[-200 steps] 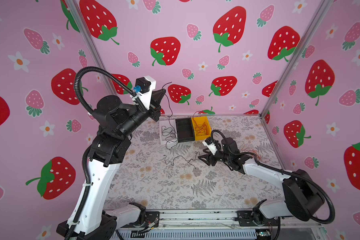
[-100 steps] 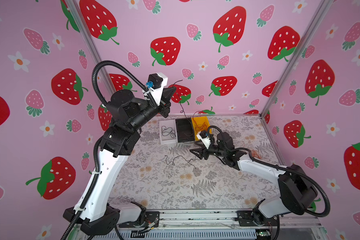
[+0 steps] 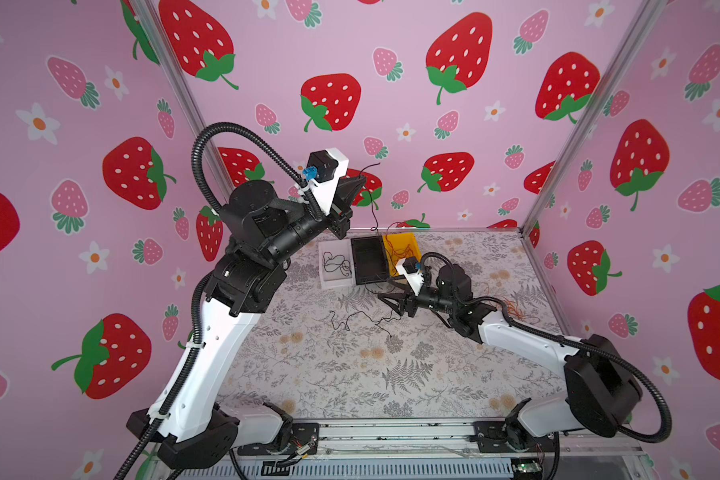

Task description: Untangle the cables

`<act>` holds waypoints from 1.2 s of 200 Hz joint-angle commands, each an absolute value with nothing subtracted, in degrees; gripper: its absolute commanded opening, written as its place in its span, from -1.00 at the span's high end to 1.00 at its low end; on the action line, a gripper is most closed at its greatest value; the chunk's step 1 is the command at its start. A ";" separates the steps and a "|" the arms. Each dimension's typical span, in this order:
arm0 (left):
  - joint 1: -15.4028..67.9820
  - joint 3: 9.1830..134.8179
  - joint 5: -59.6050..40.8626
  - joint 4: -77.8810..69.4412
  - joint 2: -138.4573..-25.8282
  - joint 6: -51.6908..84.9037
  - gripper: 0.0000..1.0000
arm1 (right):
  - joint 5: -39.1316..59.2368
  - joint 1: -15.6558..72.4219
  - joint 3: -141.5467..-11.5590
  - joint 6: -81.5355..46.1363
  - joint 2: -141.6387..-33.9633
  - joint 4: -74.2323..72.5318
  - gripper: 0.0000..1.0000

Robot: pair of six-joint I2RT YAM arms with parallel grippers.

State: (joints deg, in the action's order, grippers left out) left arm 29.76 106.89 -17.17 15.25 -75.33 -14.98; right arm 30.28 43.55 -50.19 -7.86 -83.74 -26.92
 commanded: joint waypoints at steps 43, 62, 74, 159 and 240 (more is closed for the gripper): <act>31.55 108.92 -16.45 13.71 -76.50 -17.60 1.00 | 24.64 43.88 -50.45 -8.48 -83.85 -23.40 -0.18; 31.55 108.90 -14.78 14.52 -76.97 -19.67 1.00 | 21.10 43.78 -49.61 -8.53 -83.16 -20.38 -0.29; 31.55 108.83 -13.30 14.93 -77.47 -21.60 1.00 | 19.10 43.40 -48.43 -9.41 -81.89 -19.33 -0.34; 22.83 110.23 -11.75 12.59 -83.36 -24.78 1.00 | 17.68 42.84 -37.63 -10.69 -67.14 -16.84 -0.99; 15.94 109.92 -13.55 7.80 -90.46 -23.55 1.00 | 12.74 42.81 -34.68 -8.00 -63.53 -13.46 -0.99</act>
